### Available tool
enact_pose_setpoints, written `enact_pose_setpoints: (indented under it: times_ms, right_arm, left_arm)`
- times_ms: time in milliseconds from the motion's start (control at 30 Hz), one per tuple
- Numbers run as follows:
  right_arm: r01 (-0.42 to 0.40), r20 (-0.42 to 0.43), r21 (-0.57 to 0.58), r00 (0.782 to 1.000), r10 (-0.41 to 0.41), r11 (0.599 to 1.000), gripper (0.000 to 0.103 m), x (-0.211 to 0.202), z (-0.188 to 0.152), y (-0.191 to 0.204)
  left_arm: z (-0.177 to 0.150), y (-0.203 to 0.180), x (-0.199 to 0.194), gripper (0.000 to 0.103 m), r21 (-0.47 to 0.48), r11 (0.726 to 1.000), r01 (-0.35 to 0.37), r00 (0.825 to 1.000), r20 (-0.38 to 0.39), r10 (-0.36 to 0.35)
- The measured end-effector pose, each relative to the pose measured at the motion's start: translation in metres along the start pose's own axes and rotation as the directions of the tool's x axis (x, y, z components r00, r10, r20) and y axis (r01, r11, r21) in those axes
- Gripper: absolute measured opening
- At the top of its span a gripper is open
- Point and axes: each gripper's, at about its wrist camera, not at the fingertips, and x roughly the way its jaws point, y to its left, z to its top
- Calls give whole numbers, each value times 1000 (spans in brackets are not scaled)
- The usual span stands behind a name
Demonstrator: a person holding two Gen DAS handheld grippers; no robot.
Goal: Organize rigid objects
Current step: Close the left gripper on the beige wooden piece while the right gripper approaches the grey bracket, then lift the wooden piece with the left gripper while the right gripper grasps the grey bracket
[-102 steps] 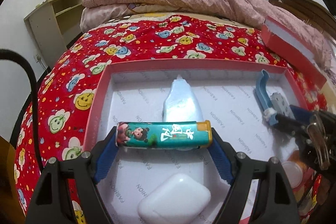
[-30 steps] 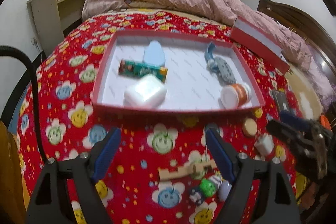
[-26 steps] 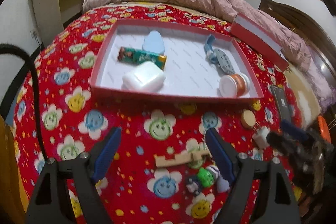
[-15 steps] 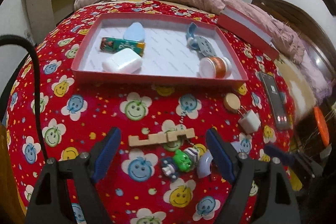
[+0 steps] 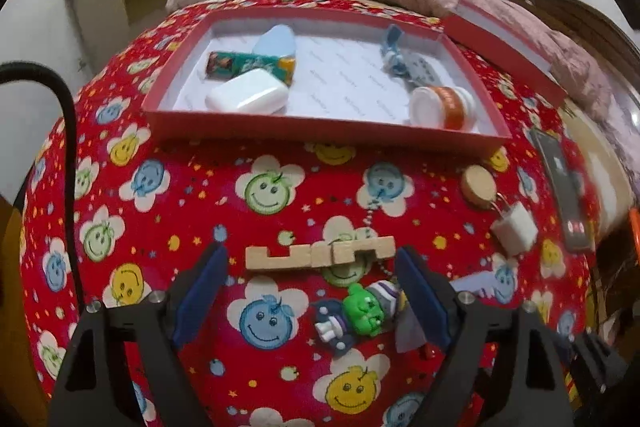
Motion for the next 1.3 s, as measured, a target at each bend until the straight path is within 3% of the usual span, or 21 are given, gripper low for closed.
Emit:
enact_pose_setpoints:
  times_ms: [167, 633, 733, 1033, 1200, 1300]
  right_arm:
    - [-21, 16, 15, 1000, 21, 1000, 63, -1, -2, -1]
    - [-55, 37, 39, 998, 53, 998, 67, -1, -2, -5]
    - [-52, 38, 28, 998, 51, 998, 69, -1, -3, -3]
    - [-40, 44, 18, 998, 39, 999, 71, 0, -3, -2]
    - [-14, 41, -1, 999, 14, 1000, 72, 1, -3, 3]
    - [-19, 42, 2, 999, 19, 1000, 72, 0, -3, 3]
  left_arm:
    - [-3, 5, 2, 89, -59, 998, 14, 1000, 3, -14]
    - [-9, 5, -1, 89, -111, 994, 0, 1000, 21, 2]
    - [-11, 2, -1, 85, -80, 997, -22, 999, 24, 24]
    - [-16, 9, -11, 60, -54, 998, 41, 999, 27, -40]
    - [-17, 12, -15, 60, -35, 997, 69, 998, 8, -68]
    - [-17, 13, -18, 74, 5, 1000, 9, 1000, 4, -9]
